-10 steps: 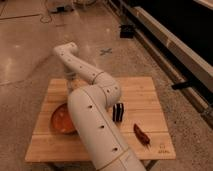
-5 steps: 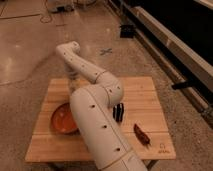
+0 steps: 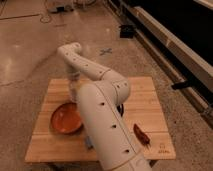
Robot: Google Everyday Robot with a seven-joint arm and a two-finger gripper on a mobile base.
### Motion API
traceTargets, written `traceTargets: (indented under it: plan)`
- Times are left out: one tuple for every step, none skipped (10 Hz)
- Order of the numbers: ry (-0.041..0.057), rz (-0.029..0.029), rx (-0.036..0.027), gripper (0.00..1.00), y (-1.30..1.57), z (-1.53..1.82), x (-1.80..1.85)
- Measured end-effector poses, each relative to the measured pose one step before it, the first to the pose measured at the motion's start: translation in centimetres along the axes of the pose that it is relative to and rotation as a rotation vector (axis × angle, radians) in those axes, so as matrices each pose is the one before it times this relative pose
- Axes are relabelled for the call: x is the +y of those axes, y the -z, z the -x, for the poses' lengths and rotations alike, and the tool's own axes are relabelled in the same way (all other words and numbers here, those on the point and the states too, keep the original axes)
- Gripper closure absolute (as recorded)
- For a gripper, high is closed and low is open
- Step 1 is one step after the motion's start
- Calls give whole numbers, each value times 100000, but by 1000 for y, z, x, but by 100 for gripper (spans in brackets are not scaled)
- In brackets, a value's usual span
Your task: Place the ceramic cup over the eraser
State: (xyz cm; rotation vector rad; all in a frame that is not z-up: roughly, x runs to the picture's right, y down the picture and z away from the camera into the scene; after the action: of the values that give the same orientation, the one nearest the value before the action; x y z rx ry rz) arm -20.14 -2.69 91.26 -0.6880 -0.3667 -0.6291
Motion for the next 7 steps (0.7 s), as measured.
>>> traceTargets:
  plan:
    - [437, -846, 32, 100, 1152, 253, -96]
    - [128, -802, 163, 100, 1148, 129, 97]
    - [-228, -349, 722, 100, 891, -53, 249]
    - [71, -247, 460, 100, 753, 149, 139]
    - [263, 80, 642, 100, 1122, 357, 430]
    - [407, -961, 166, 100, 1205, 414, 324]
    - [517, -1721, 387, 100, 1235, 183, 380]
